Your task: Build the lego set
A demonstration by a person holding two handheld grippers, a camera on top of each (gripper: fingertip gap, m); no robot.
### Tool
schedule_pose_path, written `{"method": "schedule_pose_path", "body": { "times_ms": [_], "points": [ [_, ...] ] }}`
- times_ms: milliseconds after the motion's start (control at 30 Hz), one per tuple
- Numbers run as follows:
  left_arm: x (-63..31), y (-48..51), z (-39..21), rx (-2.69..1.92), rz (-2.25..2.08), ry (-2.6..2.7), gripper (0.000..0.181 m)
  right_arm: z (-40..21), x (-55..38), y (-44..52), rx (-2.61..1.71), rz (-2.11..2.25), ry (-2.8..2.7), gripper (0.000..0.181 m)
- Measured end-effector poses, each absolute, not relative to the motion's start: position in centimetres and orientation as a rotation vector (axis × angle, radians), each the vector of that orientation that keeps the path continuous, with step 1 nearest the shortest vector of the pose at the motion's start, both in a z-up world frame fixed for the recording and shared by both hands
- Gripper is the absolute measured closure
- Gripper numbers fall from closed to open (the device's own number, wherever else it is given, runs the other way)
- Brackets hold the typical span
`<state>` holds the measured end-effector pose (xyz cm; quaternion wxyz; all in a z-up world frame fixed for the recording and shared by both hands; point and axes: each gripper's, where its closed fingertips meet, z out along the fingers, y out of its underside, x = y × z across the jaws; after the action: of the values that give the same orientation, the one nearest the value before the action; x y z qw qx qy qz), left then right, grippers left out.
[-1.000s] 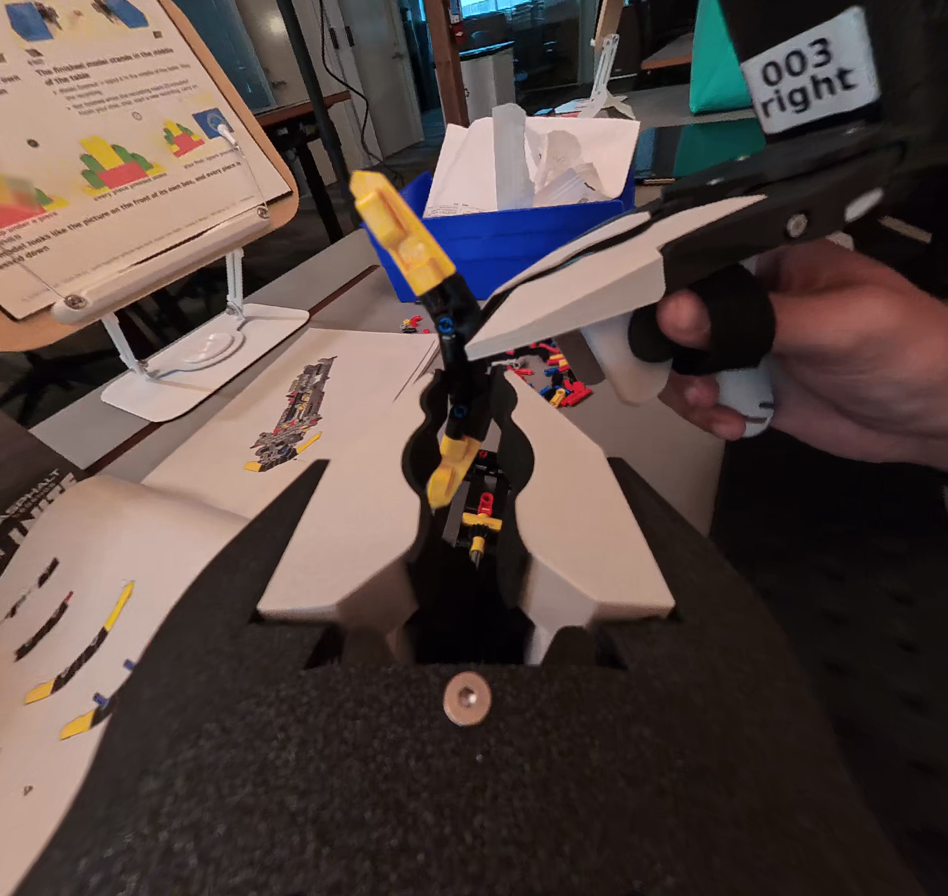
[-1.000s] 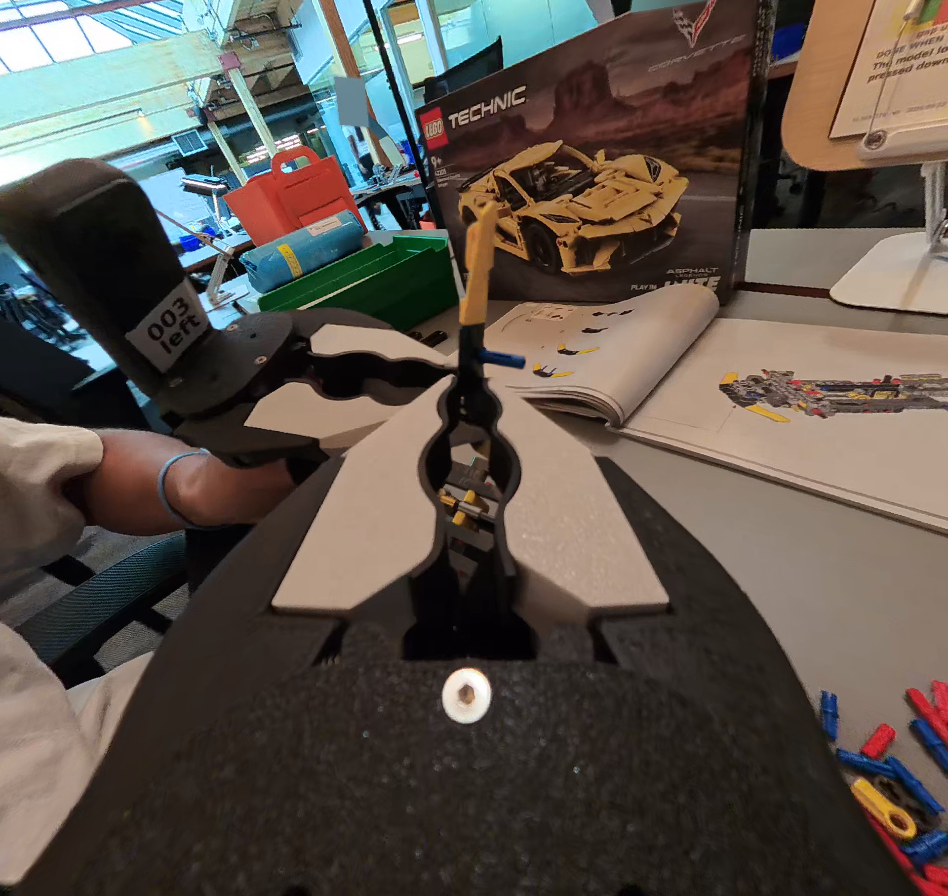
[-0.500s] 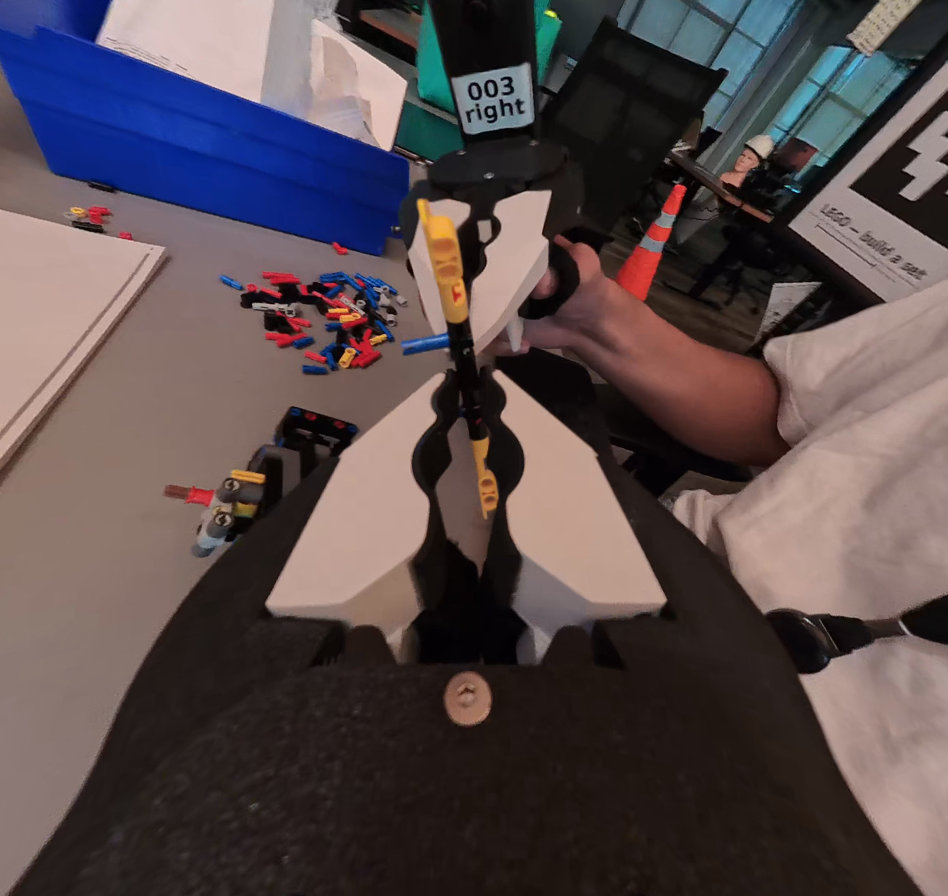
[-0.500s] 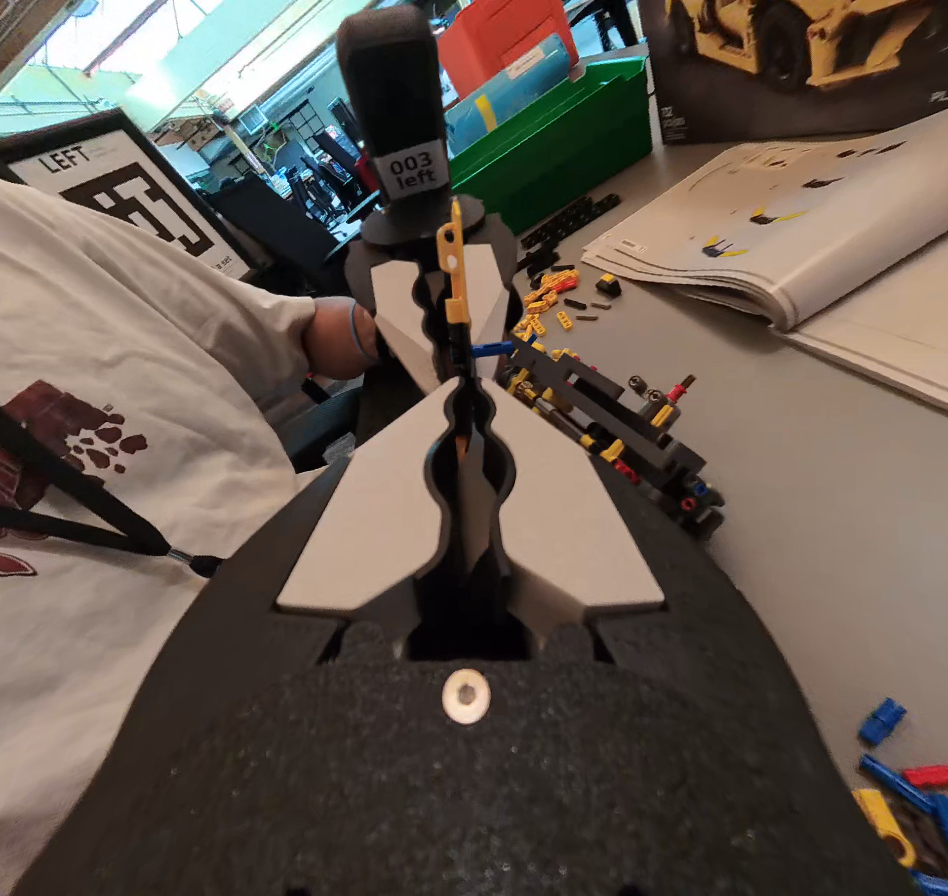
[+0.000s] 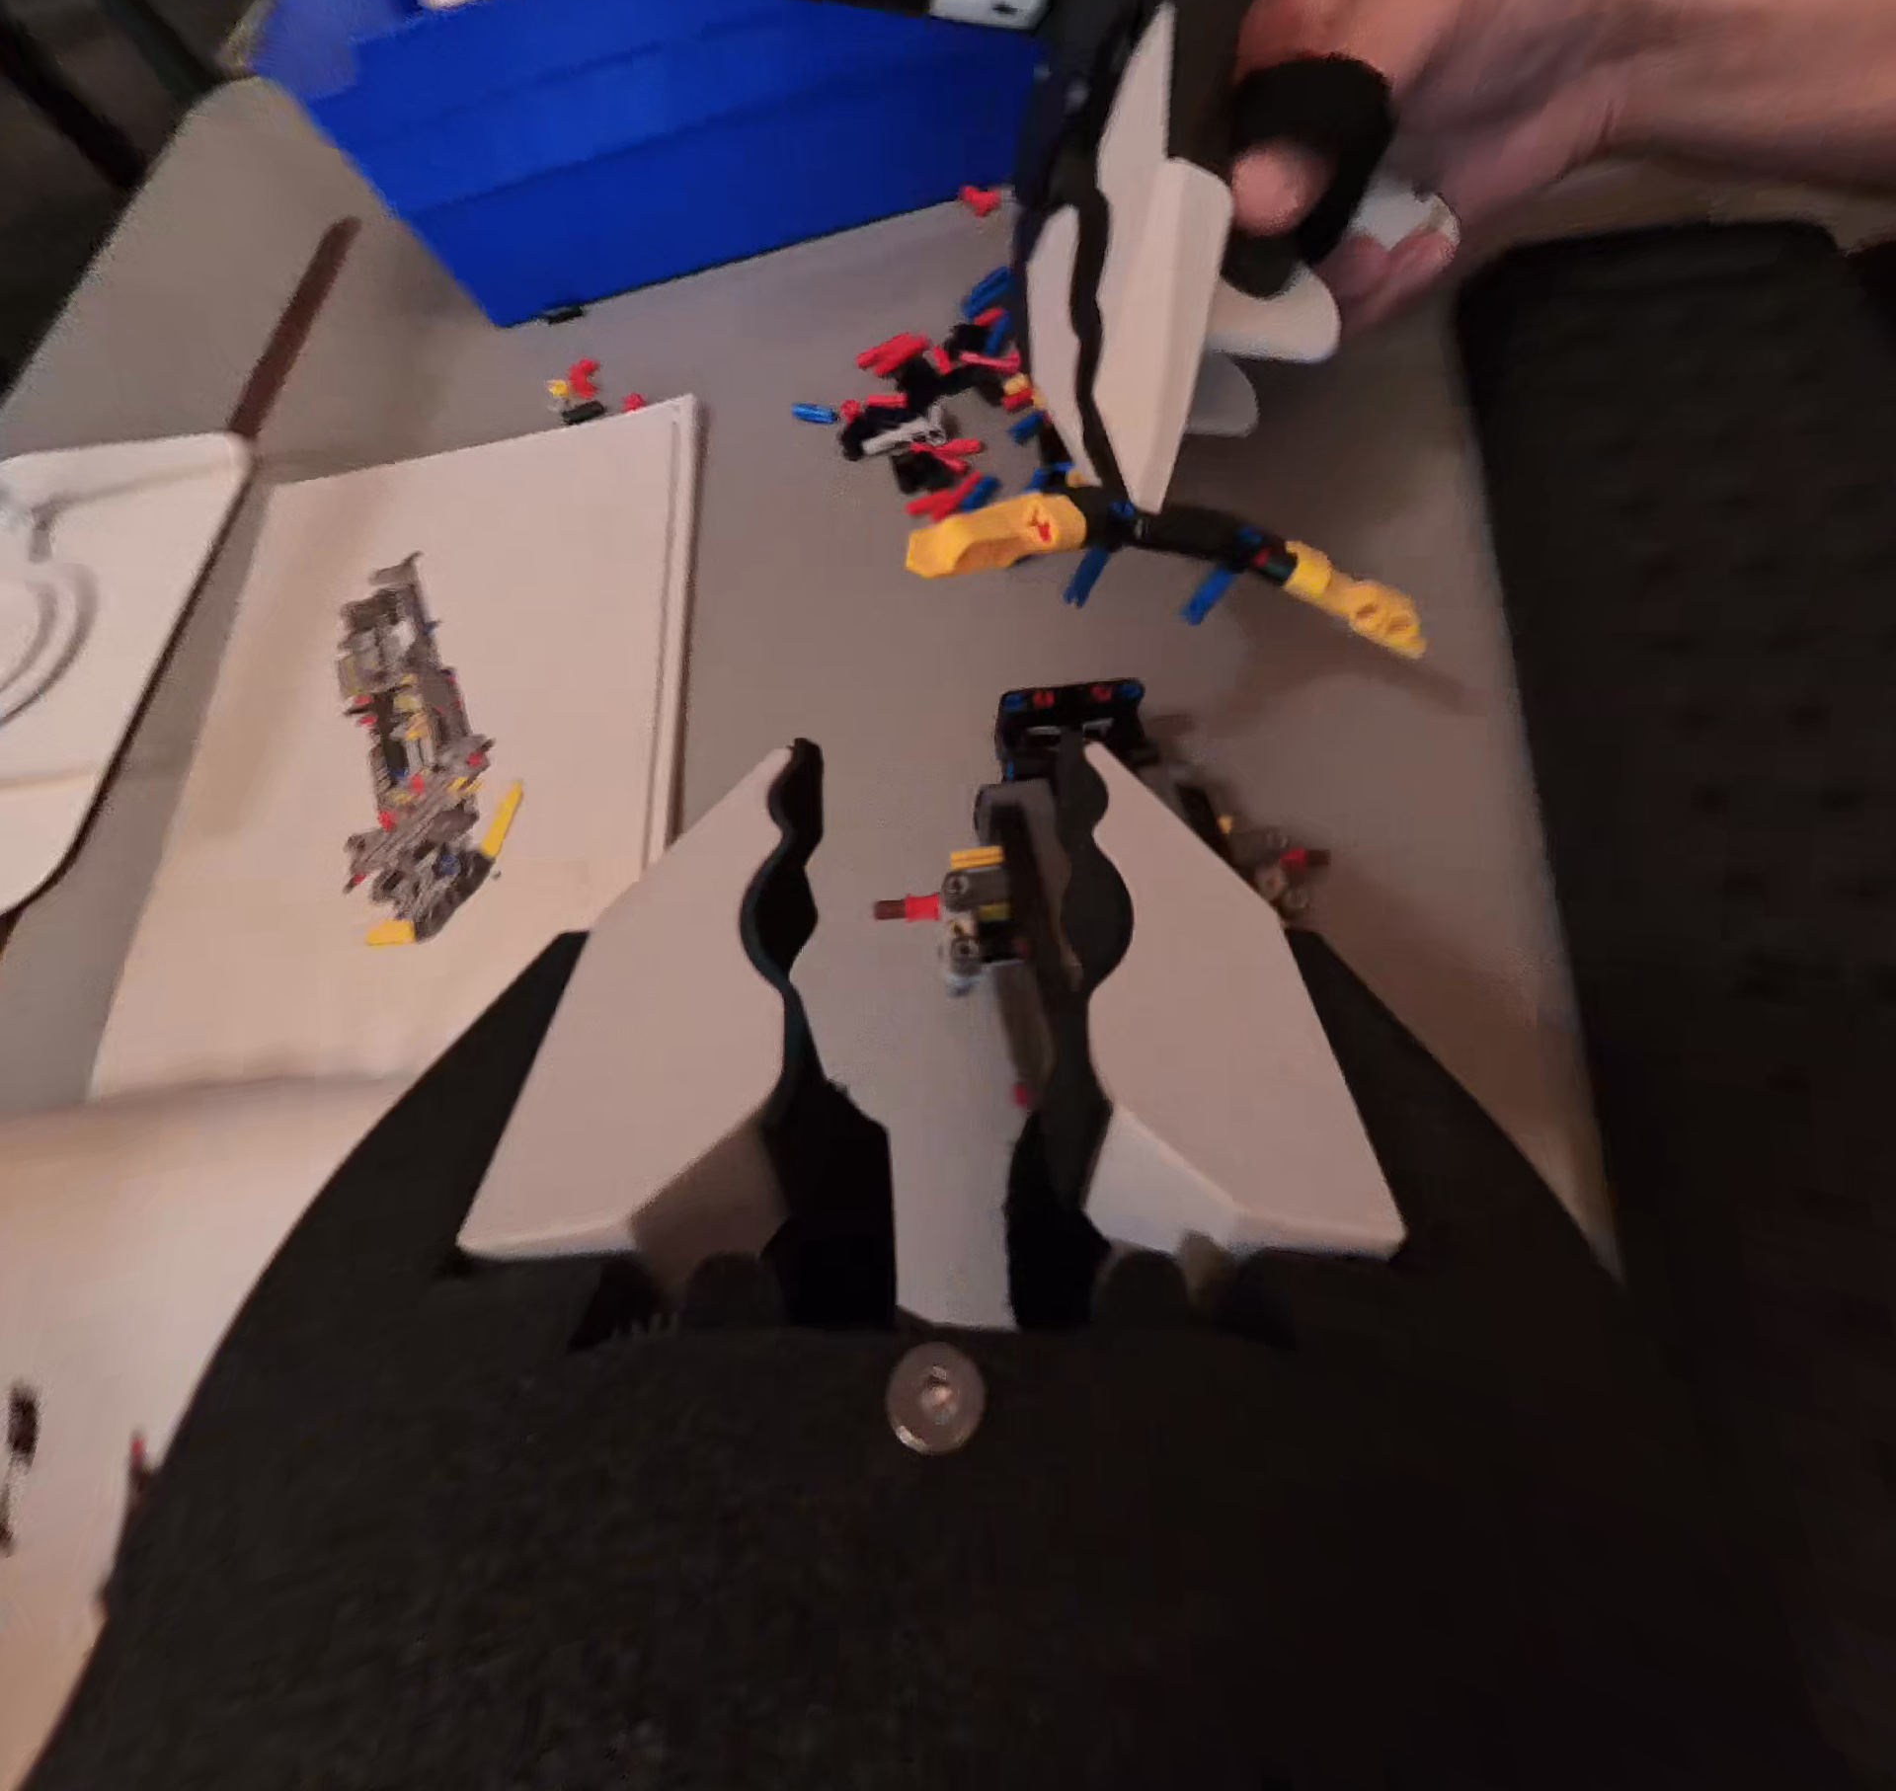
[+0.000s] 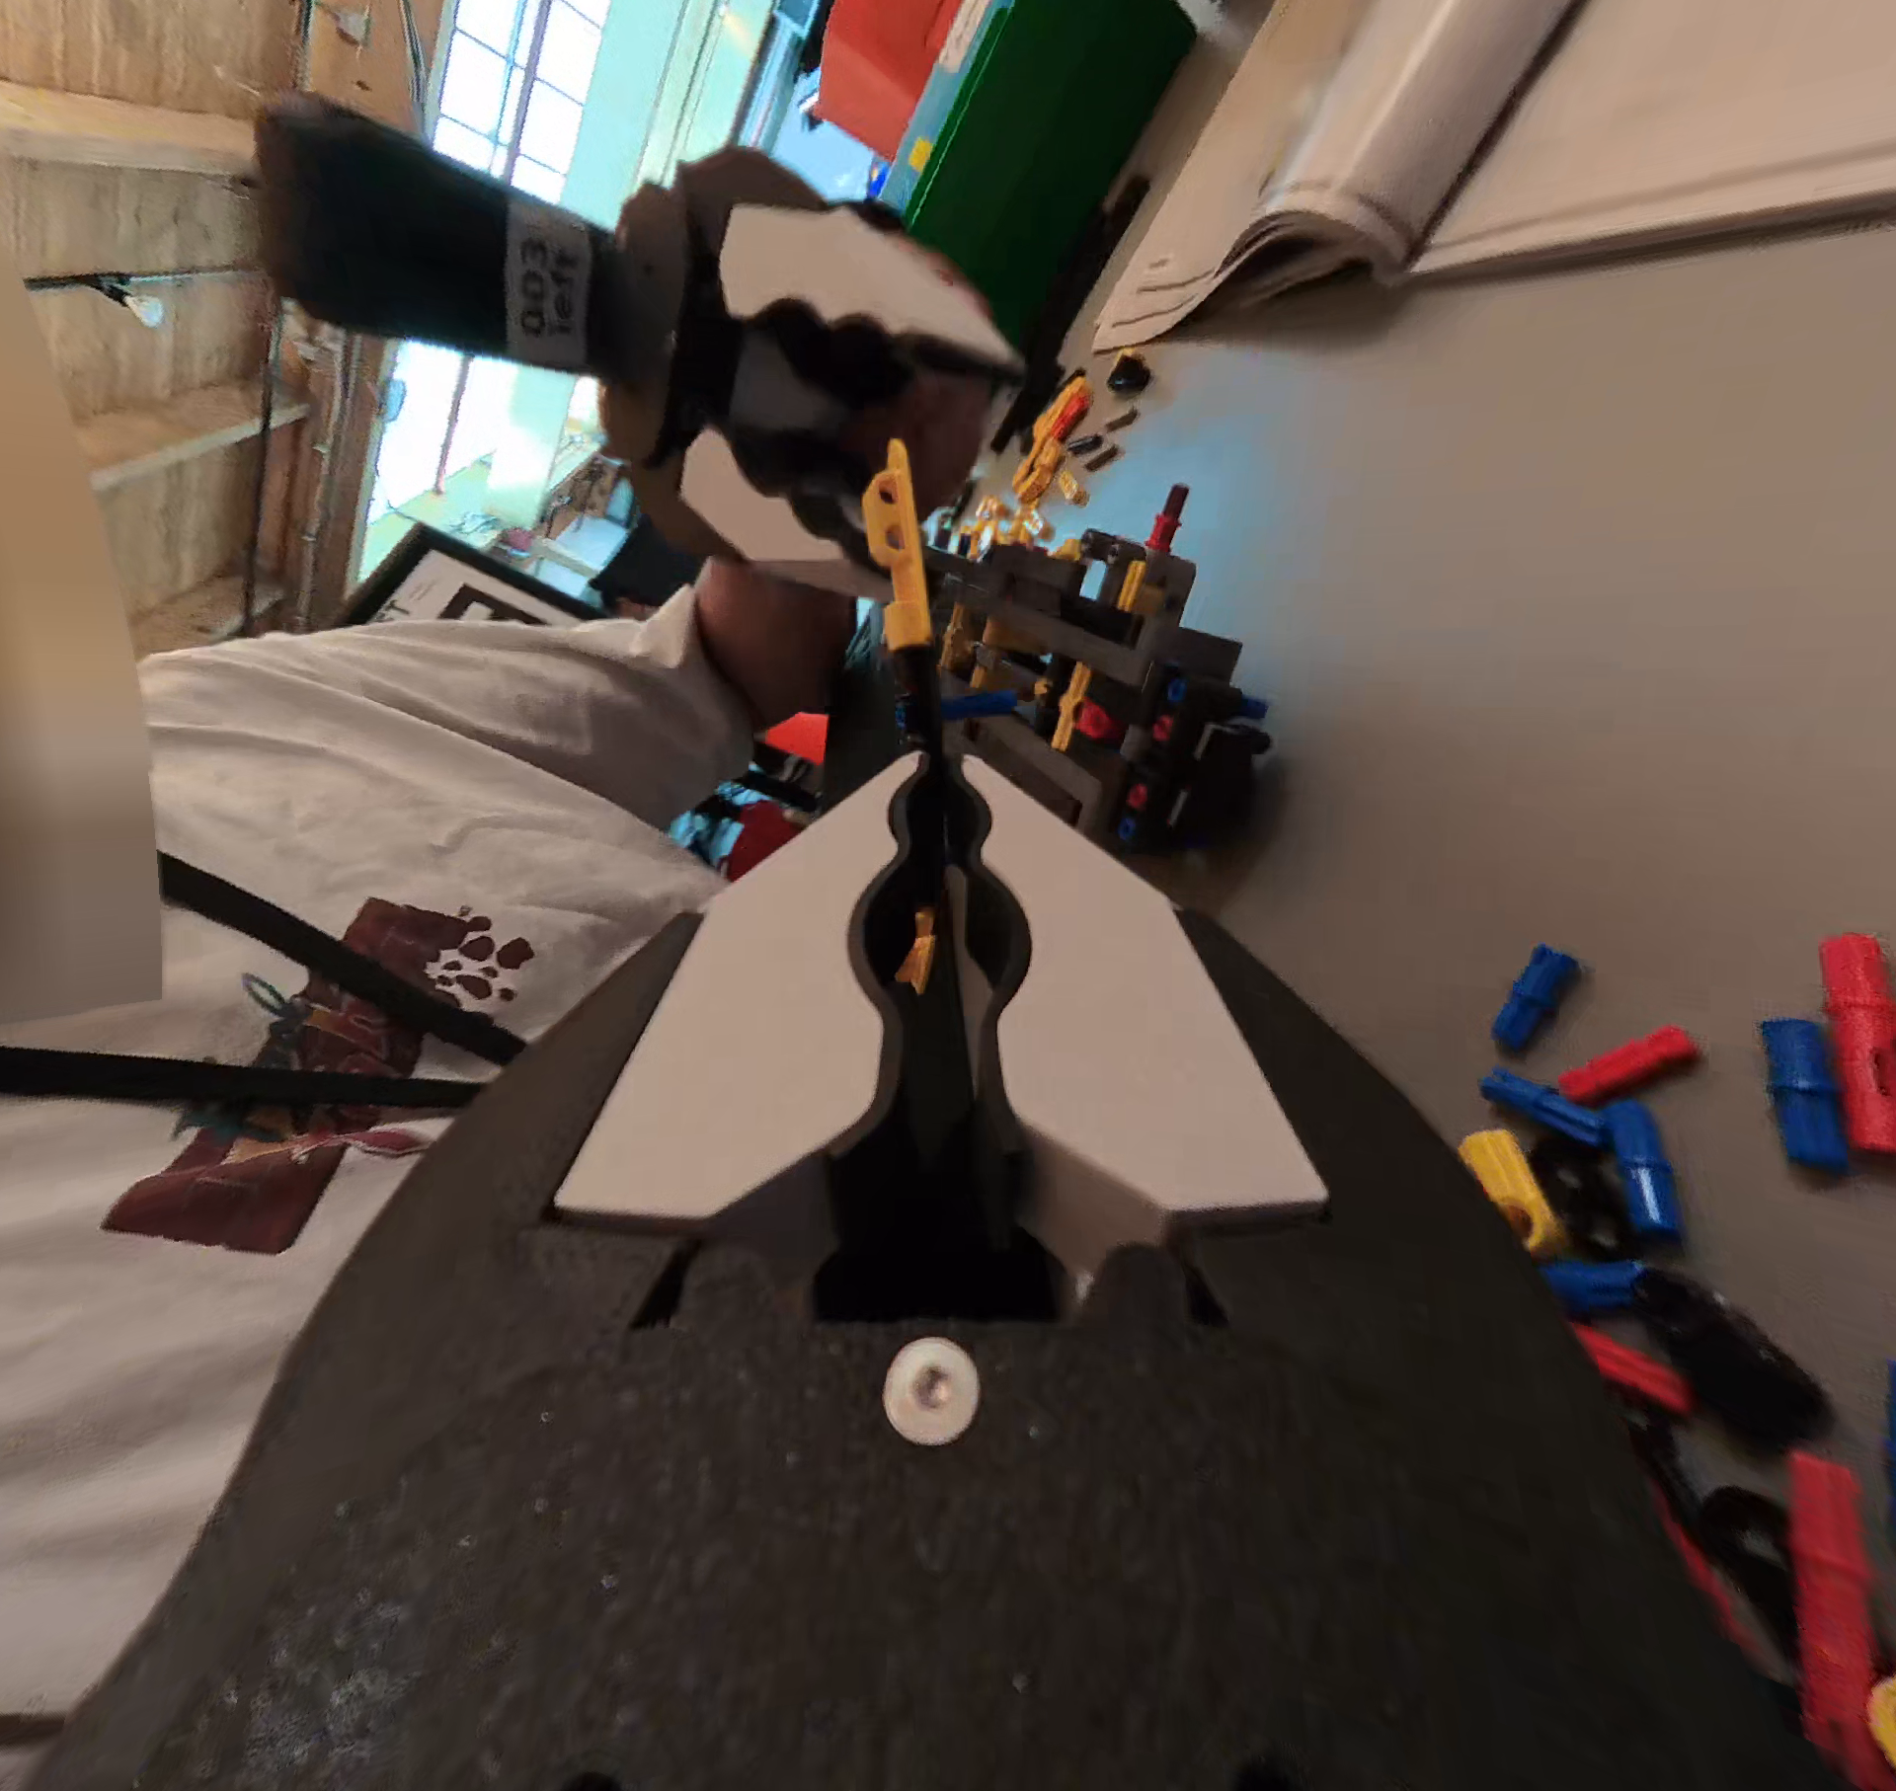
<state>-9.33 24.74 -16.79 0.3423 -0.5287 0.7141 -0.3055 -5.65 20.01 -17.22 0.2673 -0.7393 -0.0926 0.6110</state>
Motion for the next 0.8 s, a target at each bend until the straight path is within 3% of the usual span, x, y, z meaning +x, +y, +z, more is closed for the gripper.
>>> {"method": "schedule_pose_path", "body": {
  "times_ms": [67, 200, 333, 533, 800],
  "points": [
    [-8.6, 26.3, -17.9, -1.385, -0.815, 1.950, 0.150, -17.6, -5.8, 20.4, -2.021, 1.699, -0.242, 0.181],
    [-8.1, 24.5, -18.6, -1.699, -1.320, 2.170, 0.125, -18.3, -6.4, 20.9, -2.086, 1.735, -0.293, 0.181],
    [-7.7, 24.4, -19.2, -1.989, -1.649, 2.185, 0.133, -18.6, -6.3, 21.7, -2.123, 1.737, -0.322, 0.181],
    [-8.5, 23.3, -20.3, -1.965, -1.756, 2.312, 0.111, -19.7, -6.8, 21.9, -2.179, 1.756, -0.332, 0.181],
    [-7.3, 23.0, -21.3, -2.088, -1.752, 2.370, 0.116, -20.1, -6.5, 22.3, -2.205, 1.762, -0.292, 0.181]
  ]
}}
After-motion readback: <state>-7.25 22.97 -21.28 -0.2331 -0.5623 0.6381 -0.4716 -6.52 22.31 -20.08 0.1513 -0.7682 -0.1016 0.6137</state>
